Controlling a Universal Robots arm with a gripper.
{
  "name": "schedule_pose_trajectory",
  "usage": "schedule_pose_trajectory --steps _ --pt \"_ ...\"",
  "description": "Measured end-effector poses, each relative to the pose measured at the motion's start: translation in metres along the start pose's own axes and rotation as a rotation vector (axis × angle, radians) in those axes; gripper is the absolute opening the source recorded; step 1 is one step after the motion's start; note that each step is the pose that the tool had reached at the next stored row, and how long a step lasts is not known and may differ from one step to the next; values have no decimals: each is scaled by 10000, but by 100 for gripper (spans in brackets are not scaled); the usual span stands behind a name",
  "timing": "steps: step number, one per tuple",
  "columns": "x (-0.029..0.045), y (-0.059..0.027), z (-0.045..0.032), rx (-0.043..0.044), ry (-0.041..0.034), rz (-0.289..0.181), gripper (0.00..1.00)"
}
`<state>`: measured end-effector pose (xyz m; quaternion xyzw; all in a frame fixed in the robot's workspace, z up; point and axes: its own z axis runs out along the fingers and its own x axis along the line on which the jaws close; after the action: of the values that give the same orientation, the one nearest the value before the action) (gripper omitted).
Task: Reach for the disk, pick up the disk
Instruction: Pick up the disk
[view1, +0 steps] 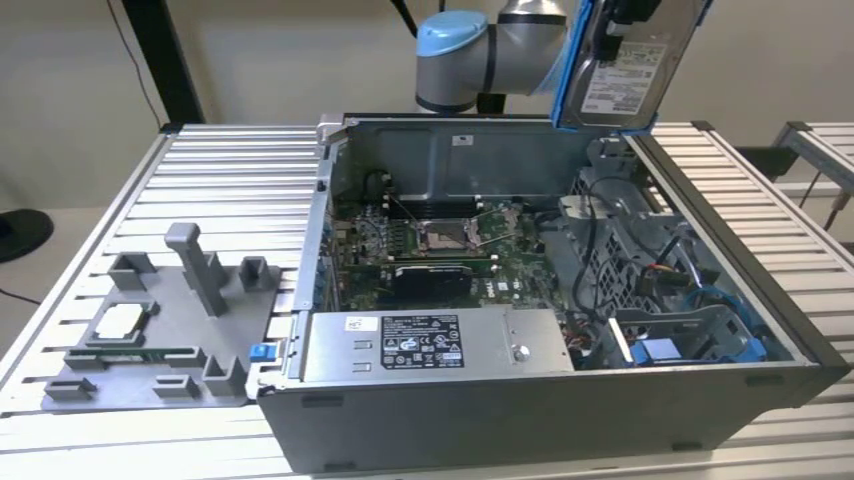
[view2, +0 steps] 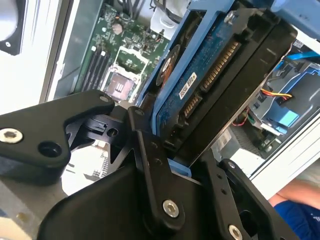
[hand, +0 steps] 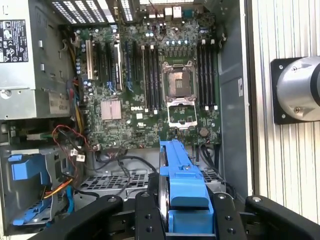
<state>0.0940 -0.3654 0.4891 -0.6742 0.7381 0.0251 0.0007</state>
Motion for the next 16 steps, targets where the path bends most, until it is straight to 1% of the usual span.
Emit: schedule_pose_trajectory --steps 16 --pt "2 -12 0 0 -1 0 0"
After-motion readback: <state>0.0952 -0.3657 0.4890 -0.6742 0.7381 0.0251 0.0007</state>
